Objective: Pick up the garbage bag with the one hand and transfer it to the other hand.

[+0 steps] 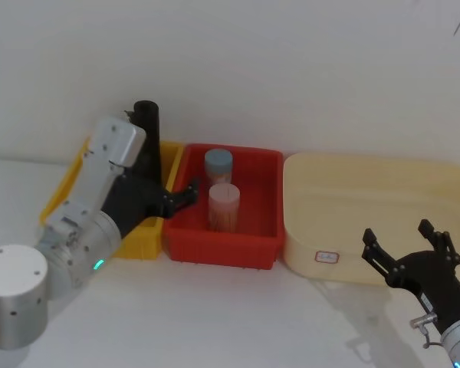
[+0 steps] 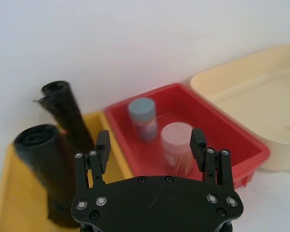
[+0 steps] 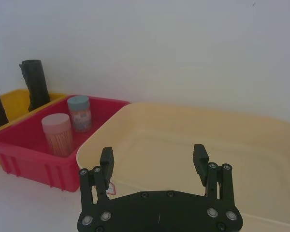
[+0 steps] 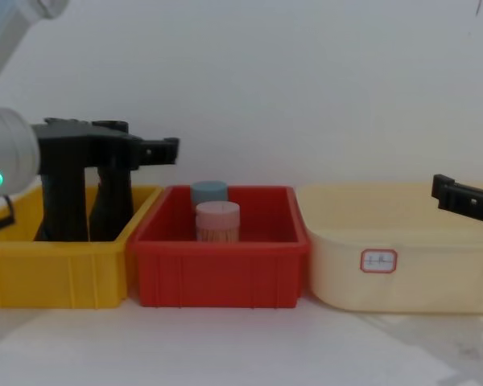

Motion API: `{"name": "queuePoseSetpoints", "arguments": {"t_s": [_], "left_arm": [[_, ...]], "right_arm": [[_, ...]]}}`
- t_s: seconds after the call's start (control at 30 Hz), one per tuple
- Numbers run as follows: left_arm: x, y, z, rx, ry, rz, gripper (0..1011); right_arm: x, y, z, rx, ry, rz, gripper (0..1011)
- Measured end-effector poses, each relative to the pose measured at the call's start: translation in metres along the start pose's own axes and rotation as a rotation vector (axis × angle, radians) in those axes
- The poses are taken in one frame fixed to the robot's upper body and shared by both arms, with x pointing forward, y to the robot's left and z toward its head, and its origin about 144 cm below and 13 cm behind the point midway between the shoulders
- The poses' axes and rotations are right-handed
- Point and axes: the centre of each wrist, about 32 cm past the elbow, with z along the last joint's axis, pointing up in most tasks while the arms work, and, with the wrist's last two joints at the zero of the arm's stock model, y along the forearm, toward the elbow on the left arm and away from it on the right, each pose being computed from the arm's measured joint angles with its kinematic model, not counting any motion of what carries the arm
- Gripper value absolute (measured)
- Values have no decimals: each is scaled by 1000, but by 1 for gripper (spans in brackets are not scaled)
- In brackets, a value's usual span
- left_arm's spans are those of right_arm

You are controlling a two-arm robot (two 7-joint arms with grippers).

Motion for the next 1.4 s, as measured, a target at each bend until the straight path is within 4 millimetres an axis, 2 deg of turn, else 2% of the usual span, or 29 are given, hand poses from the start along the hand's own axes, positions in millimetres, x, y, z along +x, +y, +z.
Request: {"name": "queuePoseSetpoints", "arguments": {"t_s": [0.3, 0.6, 0.93, 1.4], "left_arm": [[22, 16, 20, 127, -5, 68, 1000], [43, 30, 29, 221, -5, 124, 1000], [60, 39, 28, 285, 34, 156, 1000], [73, 34, 19, 322, 61, 167, 1000]], "right_arm": [[0, 0, 0, 0, 0, 0, 1000], [0, 0, 0, 0, 0, 0, 1000], [0, 0, 0, 0, 0, 0, 1000], [0, 0, 0, 0, 0, 0, 1000]]}}
